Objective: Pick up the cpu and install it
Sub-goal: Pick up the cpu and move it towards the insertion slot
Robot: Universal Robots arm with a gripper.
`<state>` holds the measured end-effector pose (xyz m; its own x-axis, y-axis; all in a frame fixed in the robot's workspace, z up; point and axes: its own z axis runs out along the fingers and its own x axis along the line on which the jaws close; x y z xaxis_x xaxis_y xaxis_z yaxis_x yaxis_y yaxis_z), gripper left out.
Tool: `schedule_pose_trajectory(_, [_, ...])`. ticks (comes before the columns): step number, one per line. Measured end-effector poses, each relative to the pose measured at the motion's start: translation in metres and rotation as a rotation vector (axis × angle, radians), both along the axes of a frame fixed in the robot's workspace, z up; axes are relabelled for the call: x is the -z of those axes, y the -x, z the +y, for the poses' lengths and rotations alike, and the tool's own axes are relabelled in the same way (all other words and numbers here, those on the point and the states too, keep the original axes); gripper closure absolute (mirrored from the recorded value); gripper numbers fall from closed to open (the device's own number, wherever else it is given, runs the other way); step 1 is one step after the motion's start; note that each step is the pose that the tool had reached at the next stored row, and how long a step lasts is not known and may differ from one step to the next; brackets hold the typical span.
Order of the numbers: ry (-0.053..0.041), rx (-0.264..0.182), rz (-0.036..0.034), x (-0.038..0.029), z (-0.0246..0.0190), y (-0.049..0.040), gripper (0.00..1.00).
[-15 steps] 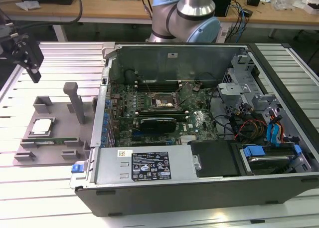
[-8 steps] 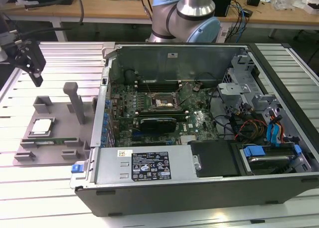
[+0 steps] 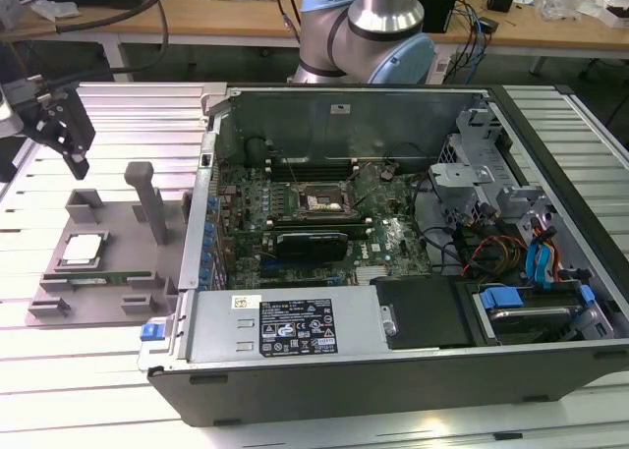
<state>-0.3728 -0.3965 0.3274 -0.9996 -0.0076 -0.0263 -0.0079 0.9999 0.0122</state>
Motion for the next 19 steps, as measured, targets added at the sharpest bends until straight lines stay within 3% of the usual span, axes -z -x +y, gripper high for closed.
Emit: schedule_pose_trajectory(19, [0.0001,0.000,0.0001,0.0161,-0.0006,0.0000,0.16])
